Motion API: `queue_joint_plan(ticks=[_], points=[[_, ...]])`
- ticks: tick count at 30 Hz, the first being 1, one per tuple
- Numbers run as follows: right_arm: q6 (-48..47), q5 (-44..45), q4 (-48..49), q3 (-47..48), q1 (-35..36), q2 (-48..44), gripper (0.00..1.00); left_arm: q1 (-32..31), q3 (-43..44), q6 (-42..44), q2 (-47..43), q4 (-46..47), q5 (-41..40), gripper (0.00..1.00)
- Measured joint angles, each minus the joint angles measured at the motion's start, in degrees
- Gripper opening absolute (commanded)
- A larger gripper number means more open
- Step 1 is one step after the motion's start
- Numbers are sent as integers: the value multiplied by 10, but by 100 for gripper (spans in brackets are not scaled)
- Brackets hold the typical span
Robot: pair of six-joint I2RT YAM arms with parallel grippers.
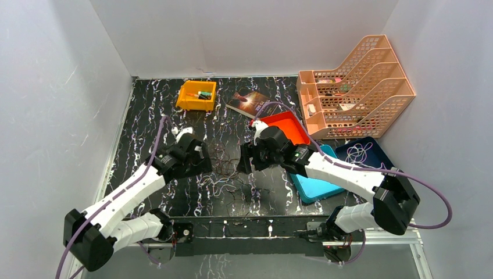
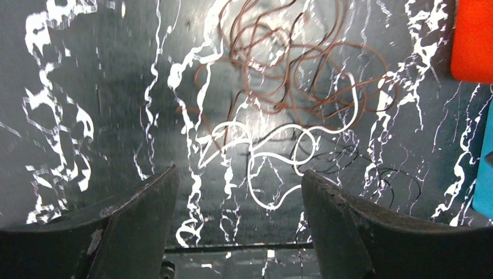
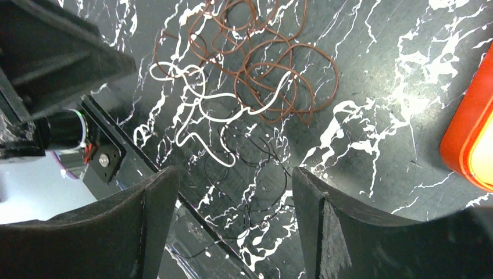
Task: Untangle the cables
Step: Untie the cable.
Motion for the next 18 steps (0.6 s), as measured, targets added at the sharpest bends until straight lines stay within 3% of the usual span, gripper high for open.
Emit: queue_joint_plan(ticks=[4,9,14,18], points=[[5,8,17,-1,0,0,78,0,-58,-59,-45,0,14,73],[5,14,22,-1,0,0,78,0,-86,-71,-30,23,46,71],[5,19,22,-1,0,0,78,-14,-94,-23,-42,75,100,72],[5,21,22,-2,0,0,77,-37,-118,23,-59,128,144,64]])
